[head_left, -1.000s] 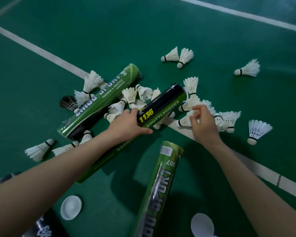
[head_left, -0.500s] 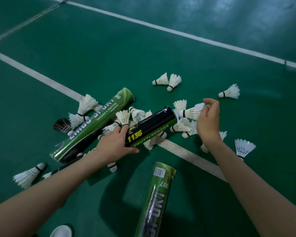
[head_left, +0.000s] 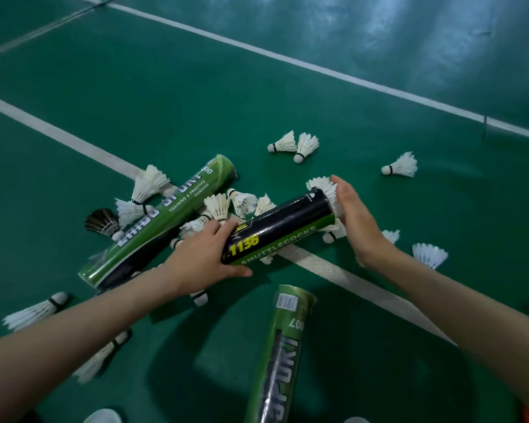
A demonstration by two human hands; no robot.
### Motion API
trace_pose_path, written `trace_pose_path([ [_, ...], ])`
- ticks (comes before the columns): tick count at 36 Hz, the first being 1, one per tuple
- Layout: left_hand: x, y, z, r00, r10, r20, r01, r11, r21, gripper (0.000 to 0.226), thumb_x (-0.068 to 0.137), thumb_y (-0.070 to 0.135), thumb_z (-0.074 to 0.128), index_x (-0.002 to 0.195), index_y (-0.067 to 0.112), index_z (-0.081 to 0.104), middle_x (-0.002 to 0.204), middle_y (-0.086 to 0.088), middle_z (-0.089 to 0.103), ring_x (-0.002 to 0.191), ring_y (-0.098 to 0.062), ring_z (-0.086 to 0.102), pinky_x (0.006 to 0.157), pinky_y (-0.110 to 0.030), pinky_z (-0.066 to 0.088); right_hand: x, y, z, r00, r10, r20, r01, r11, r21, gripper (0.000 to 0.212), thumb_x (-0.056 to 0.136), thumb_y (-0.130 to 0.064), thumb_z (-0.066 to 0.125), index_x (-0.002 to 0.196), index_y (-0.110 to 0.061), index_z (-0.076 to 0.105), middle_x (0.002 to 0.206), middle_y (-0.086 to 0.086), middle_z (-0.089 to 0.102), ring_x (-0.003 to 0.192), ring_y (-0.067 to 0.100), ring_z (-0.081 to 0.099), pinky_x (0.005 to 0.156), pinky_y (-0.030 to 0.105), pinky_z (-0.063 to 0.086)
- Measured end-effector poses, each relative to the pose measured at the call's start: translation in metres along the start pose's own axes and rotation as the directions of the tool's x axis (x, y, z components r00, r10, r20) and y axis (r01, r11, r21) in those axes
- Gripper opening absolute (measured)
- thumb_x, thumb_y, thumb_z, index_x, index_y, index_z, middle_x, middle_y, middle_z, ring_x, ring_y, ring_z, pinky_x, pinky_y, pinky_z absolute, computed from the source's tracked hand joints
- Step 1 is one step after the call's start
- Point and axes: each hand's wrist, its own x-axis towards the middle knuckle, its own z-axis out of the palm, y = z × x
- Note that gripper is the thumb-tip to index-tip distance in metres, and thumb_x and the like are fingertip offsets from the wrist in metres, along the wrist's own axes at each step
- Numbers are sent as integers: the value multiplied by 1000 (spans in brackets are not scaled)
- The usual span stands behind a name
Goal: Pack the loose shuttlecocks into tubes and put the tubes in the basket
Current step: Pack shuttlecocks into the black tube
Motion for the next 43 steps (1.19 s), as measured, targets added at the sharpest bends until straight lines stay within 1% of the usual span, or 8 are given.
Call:
trace_pose_path([
  [10,1,13,9,997,55,60,-62,992,113,94,73,71,60,144,24,20,132,0,39,112,-21,51,88,-33,46,-22,26,15,995,88,52,-93,992,87,58,98,-56,18,149,-32,27,156,-8,26,143,10,20,118,33,11],
  [17,10,36,39,998,47,43,-51,994,92,92,71,71,62,141,24,26,130,0,42,111,-19,52,87,-36,49,-16,58,0,966,182,-186,-142,967,213,51,100,-54,22,137,-30,47,143,-2,46,132,16,40,114,46,27],
  [22,13,43,51,997,-19,75,14,998,63,93,71,67,66,141,20,26,135,-5,40,115,-23,51,91,-40,49,1,83,-39,884,58,-463,-145,977,-154,33,100,-20,41,132,-18,49,141,5,40,131,20,37,111,38,30],
  [26,13,44,52,995,-63,72,56,994,97,94,70,68,66,142,20,28,133,-5,43,115,-23,51,90,-40,49,16,115,-74,920,164,-355,-344,773,-534,65,90,0,44,149,-23,27,156,6,23,144,28,12,116,46,19],
  [30,16,47,59,994,-91,61,85,991,102,95,66,71,67,140,26,29,130,-6,44,112,-26,53,87,-40,49,14,133,-82,948,209,-239,-317,557,-767,68,89,-3,53,149,-20,27,157,7,19,145,30,10,114,48,22],
  [35,15,51,67,995,-89,54,84,994,76,99,65,73,66,143,30,24,129,-6,43,112,-28,53,85,-37,47,12,144,-83,955,68,-287,-283,488,-826,28,91,-13,57,119,-9,53,129,13,44,121,28,38,98,38,38],
  [39,14,43,67,994,-99,49,95,993,68,100,62,76,65,141,26,28,129,-3,44,111,-25,54,87,-40,50,9,151,-80,964,42,-262,-231,619,-750,12,92,-16,57,102,-10,54,121,9,42,114,25,40,97,38,41],
  [43,11,35,64,992,-123,39,120,990,77,101,67,71,66,145,25,24,136,-2,41,115,-24,52,90,-41,49,3,152,-76,971,32,-235,-190,699,-690,20,90,-23,63,99,-15,48,114,5,36,107,24,43,92,36,40],
])
